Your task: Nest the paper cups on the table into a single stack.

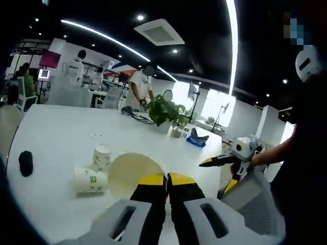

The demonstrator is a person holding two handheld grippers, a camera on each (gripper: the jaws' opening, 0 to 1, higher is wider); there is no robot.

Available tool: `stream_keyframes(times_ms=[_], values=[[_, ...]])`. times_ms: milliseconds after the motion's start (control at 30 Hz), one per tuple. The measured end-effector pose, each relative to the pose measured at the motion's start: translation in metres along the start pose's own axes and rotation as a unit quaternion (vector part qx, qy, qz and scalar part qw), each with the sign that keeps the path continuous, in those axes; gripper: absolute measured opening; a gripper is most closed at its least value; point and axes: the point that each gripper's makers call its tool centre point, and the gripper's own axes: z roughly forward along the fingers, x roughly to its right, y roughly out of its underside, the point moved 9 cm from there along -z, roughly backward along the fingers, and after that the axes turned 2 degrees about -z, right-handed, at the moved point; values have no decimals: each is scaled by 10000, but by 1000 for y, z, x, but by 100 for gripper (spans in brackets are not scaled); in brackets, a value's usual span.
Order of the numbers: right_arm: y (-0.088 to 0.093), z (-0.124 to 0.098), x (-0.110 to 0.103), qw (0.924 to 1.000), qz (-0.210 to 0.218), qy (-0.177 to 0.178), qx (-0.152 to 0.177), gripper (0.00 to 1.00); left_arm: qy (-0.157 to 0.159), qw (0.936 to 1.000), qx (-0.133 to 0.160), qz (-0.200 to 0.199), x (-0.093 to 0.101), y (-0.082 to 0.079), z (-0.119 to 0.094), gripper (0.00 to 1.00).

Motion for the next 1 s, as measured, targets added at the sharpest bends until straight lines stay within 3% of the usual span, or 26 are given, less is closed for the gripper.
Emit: stream_keyframes(times_ms=[233, 467, 1000], values=[[0, 0, 0, 10000, -19, -27, 22, 90, 344, 9992, -23, 195, 23, -12, 0, 0], [2, 0, 3, 10000, 24, -24, 84, 90, 467, 9981, -145, 378, 37, -15, 4, 0], [2, 0, 4, 9999, 31, -16, 142, 91, 638, 9926, -510, 893, 50, -13, 16, 0]])
